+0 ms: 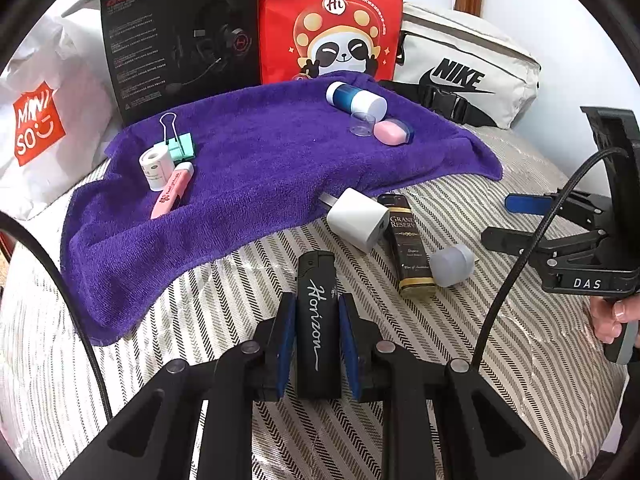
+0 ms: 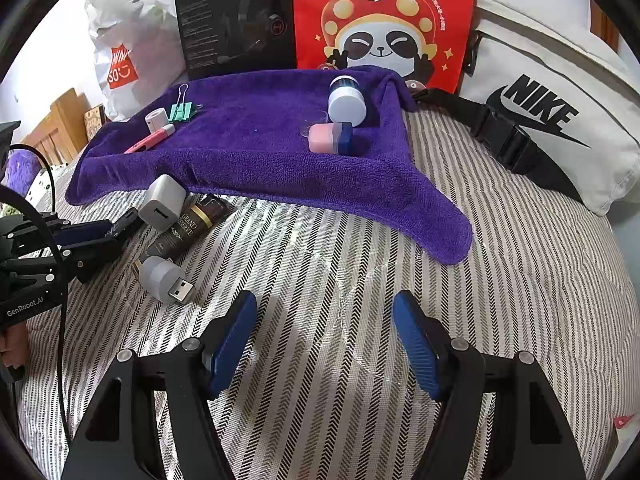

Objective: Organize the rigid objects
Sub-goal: 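Grasp the white USB light with the right gripper while the left holds the case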

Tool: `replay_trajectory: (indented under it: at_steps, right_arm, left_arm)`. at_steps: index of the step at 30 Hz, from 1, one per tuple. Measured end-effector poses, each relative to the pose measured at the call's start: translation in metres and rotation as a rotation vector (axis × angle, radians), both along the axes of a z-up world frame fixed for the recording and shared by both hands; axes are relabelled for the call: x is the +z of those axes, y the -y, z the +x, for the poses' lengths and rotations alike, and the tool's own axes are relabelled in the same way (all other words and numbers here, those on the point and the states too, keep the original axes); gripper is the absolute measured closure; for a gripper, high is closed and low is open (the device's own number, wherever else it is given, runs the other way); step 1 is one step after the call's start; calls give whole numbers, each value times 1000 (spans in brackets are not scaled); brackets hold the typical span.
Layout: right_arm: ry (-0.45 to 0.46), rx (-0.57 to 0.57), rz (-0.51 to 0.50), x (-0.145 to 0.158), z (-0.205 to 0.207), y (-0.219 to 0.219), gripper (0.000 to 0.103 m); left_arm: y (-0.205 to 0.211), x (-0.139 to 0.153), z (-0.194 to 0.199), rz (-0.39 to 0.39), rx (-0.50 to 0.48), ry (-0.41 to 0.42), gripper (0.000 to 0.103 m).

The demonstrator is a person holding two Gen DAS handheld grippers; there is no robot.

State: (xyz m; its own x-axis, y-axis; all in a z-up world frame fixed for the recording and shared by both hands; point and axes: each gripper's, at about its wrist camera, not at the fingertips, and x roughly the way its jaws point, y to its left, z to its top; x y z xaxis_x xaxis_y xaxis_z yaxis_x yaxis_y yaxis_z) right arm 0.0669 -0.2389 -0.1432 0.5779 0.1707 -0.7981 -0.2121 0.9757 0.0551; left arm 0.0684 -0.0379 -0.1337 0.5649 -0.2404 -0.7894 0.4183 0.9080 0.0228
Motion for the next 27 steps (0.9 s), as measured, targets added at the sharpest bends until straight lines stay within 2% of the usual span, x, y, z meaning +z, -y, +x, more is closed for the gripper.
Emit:
replay_trajectory:
  at_steps: [10,14,17,20,23,27]
  right_arm:
    - [0,0,-1,0,0,0,32]
    - [-1,7,4,0,1,2,30]
    - [-8,25,-13,0,-1,0,31]
    - [-39,21,26,5,-3,-2,33]
    - [-16,74,86,16,-12,-14,33]
    - [36,177,18,25,-19,-43,33]
  left_arm:
    - [-2,-1,3,-16,-2,-29,82]
    - [-12,3,7,32,44,-25,82]
    - [-30,3,12,10,84,-47,82]
    - [-43,0,14,4,111,-55,82]
    - [-51,0,15,-24,127,-59,82]
    - [-52,0,15,-30,129,-57,82]
